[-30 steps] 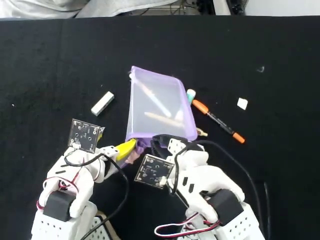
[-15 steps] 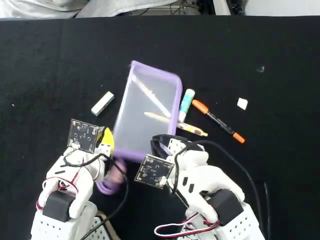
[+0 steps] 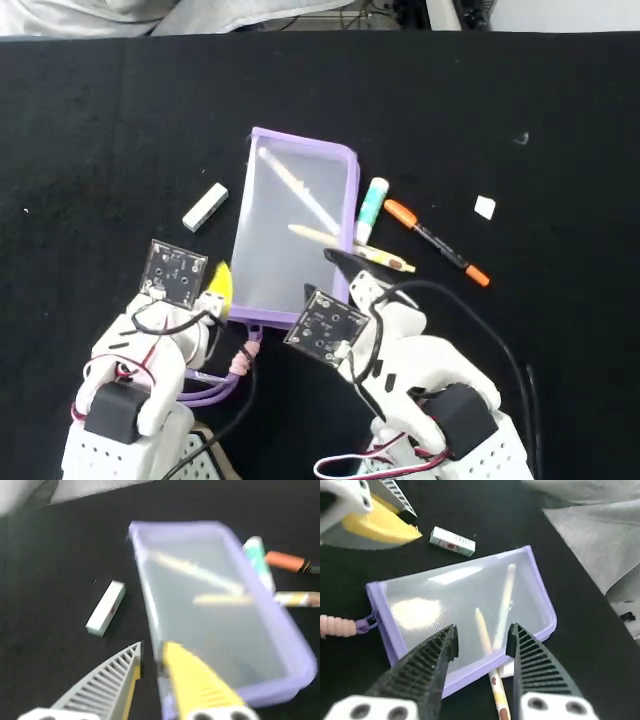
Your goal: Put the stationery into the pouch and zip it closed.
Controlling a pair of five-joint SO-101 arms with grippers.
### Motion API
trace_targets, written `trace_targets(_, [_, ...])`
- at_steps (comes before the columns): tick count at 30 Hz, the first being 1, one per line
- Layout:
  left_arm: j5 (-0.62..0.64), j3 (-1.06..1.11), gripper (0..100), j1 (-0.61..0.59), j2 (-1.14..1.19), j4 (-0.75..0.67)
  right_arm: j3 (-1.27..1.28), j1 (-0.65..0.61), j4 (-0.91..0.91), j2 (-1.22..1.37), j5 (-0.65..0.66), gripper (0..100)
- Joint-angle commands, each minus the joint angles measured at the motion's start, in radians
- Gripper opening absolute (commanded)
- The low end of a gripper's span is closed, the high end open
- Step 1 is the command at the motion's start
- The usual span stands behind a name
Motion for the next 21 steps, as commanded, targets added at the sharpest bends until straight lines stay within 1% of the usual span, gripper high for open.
trace_targets(1, [-0.035, 0.013, 29, -0.047, -0.005, 0.071, -0.004, -0.009, 0.011, -0.001, 0.044, 17.3])
trace_targets(3, [-0.035, 0.031, 32, -0.064, -0.003, 0.077, 0.039, -0.009, -0.014, -0.005, 0.074, 17.3])
trace_targets(5, [-0.038, 0.048, 30, -0.081, -0.003, 0.077, 0.076, -0.009, -0.038, -0.005, 0.08, 17.3])
trace_targets(6, [-0.055, 0.061, 30, -0.088, -0.003, 0.077, 0.091, -0.009, -0.046, -0.001, 0.081, 17.3])
trace_targets(10, [-0.196, 0.13, 29, -0.087, -0.003, 0.075, 0.136, -0.006, -0.086, 0.001, 0.083, 17.3])
trace_targets(14, [-0.238, 0.15, 29, -0.099, -0.003, 0.087, 0.142, -0.005, -0.095, 0.002, 0.083, 17.3])
trace_targets(17, [-0.281, 0.148, 29, -0.14, -0.003, 0.112, 0.142, -0.005, -0.095, 0.002, 0.083, 17.3])
trace_targets(21, [-0.341, 0.174, 29, -0.231, -0.003, 0.072, 0.143, -0.005, -0.095, 0.002, 0.083, 17.3])
